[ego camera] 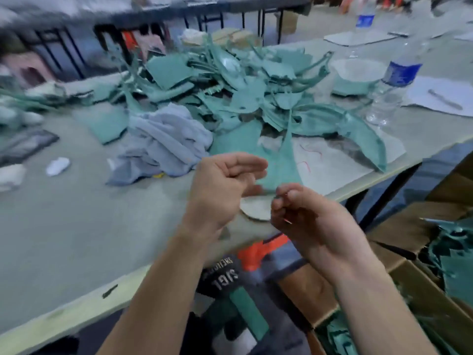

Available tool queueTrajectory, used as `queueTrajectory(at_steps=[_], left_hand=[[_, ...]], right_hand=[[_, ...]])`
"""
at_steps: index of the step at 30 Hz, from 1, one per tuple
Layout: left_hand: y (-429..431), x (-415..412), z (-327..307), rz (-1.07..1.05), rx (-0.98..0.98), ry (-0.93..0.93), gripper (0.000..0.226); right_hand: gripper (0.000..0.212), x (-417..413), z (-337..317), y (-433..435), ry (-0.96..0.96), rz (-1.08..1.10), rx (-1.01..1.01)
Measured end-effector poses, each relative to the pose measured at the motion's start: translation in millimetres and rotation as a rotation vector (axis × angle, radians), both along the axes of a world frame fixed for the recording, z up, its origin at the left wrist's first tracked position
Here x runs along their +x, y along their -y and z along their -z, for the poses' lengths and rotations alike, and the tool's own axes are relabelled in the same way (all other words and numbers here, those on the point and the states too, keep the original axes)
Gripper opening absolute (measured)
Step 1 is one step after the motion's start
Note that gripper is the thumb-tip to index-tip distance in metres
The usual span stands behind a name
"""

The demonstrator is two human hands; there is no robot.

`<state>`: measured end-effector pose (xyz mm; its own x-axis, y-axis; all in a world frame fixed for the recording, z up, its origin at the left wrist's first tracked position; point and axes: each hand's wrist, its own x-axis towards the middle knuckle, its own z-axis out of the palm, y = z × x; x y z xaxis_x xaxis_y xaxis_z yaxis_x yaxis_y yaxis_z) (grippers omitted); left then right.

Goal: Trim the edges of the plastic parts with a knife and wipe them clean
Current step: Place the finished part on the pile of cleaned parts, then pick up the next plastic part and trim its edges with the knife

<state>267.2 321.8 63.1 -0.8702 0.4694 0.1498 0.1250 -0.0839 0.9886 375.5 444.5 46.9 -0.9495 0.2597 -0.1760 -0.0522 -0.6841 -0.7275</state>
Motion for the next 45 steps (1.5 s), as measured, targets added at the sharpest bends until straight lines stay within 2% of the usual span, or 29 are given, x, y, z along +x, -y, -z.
queueTrajectory(at_steps=[3,5,7,9,12,15,16,17,18,19,20,22,24,26,27,28,29,31,32,33,35,37,41,43,45], left_hand=[[54,-46,4,-0.245,0.005,-0.042,0.038],[94,-78,13,-0.405,-0.018,-0.017,0.037],[131,-106,22,-0.543,-0.054,0.0,0.032],[160,-130,27,-0.667,-0.081,0.019,0.024],[184,-161,33,-0.812,-0.085,0.047,0.014],[194,-185,40,-0.95,-0.172,-0.038,0.016],[195,-188,42,-0.981,-0.196,-0.074,0.019],[195,-190,45,-1.002,-0.226,-0.099,0.022],[196,-192,48,-1.016,-0.264,-0.11,0.023],[197,-192,51,-1.027,-0.303,-0.114,0.024],[198,-193,54,-1.039,-0.332,-0.116,0.025],[199,-194,58,-1.049,-0.363,-0.135,0.028],[196,-195,60,-1.045,-0.392,-0.164,0.031],[192,-196,61,-1.027,-0.427,-0.18,0.033],[191,-196,61,-1.016,-0.437,-0.182,0.034],[190,-196,61,-1.009,-0.441,-0.181,0.035],[190,-196,60,-1.006,-0.442,-0.18,0.036],[190,-195,60,-1.011,-0.445,-0.182,0.036],[191,-195,61,-1.016,-0.45,-0.184,0.036],[191,-195,61,-1.02,-0.455,-0.187,0.036],[191,-194,62,-1.021,-0.475,-0.203,0.036],[189,-193,63,-1.013,-0.492,-0.221,0.036],[188,-192,63,-0.979,-0.502,-0.251,0.035],[189,-190,64,-0.971,-0.507,-0.263,0.034],[190,-189,64,-0.97,-0.513,-0.261,0.034]], right_hand=[[0.039,-55,-19,29,-0.038,-0.019,0.459],[0.039,-90,-31,43,-0.092,0.011,0.703],[0.038,-126,-39,57,-0.112,0.037,0.888],[0.035,-164,-38,71,-0.093,0.084,1.172],[0.019,-219,-38,90,-0.07,0.036,1.57],[0.077,-262,-28,100,0.023,-0.207,1.985],[0.084,-271,-25,104,0.064,-0.283,2.093],[0.076,-281,-24,106,0.081,-0.341,2.168],[0.055,-292,-26,105,0.056,-0.365,2.234],[0.028,-303,-32,104,-0.005,-0.329,2.291],[0.004,-313,-41,100,-0.061,-0.228,2.245],[0.019,-335,-64,89,-0.15,0.127,1.905],[0.013,-353,-92,83,-0.262,0.537,1.569],[0.01,-364,-109,85,-0.334,0.752,1.428],[0.011,-369,-114,87,-0.358,0.715,1.427],[0.016,-373,-114,89,-0.363,0.571,1.456],[0.021,-375,-111,90,-0.311,0.338,1.561],[0.042,-370,-97,90,-0.064,-0.198,1.973],[0.05,-364,-88,89,0.036,-0.365,2.132],[0.053,-355,-82,86,0.071,-0.407,2.217],[0.055,-333,-73,74,0.105,-0.305,2.265],[0.052,-309,-68,58,0.236,-0.261,2.404],[0.023,-269,-64,34,0.582,-0.354,2.484],[0.013,-257,-65,32,0.604,-0.302,2.539],[0.019,-251,-67,30,0.548,-0.259,2.585]])
